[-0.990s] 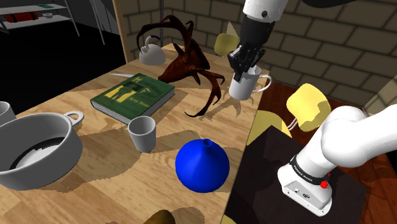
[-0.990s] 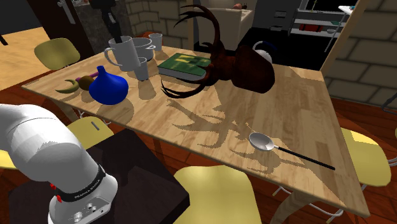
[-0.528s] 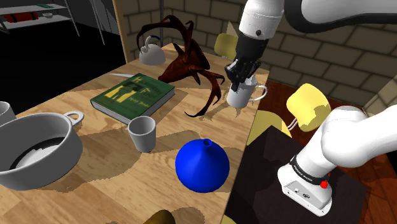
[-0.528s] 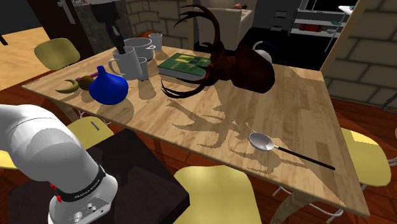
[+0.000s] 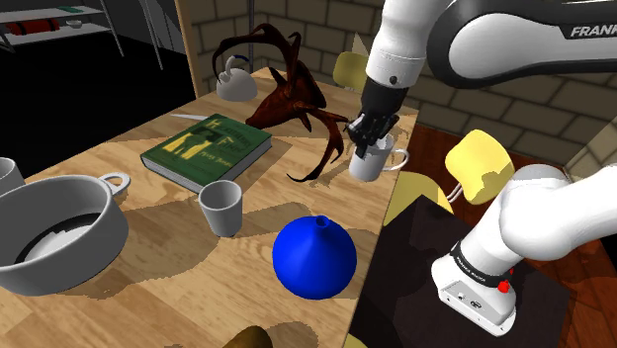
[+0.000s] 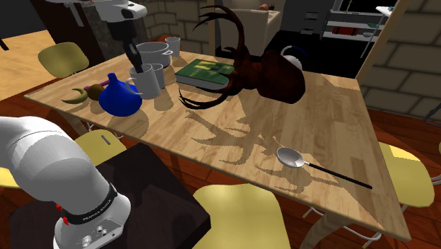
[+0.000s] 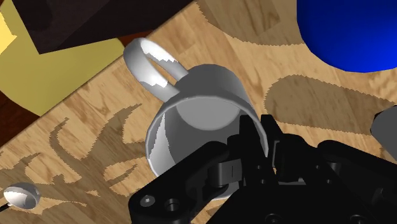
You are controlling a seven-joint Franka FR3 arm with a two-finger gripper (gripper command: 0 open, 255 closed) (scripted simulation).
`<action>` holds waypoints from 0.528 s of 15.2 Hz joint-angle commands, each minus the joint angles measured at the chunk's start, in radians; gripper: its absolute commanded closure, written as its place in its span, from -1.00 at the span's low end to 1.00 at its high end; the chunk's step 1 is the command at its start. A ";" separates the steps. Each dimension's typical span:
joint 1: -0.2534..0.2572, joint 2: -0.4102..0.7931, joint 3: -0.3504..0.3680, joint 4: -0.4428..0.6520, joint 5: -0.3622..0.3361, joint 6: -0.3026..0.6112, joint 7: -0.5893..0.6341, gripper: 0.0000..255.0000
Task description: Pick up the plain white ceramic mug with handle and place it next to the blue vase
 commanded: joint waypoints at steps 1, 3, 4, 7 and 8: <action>0.001 0.003 0.005 -0.025 0.003 0.029 0.001 1.00; 0.003 0.005 0.009 -0.050 0.007 0.056 0.001 1.00; 0.004 0.007 0.012 -0.063 0.008 0.070 0.001 1.00; 0.005 0.013 0.019 -0.099 0.013 0.112 0.002 1.00; 0.006 0.015 0.022 -0.110 0.015 0.126 0.002 1.00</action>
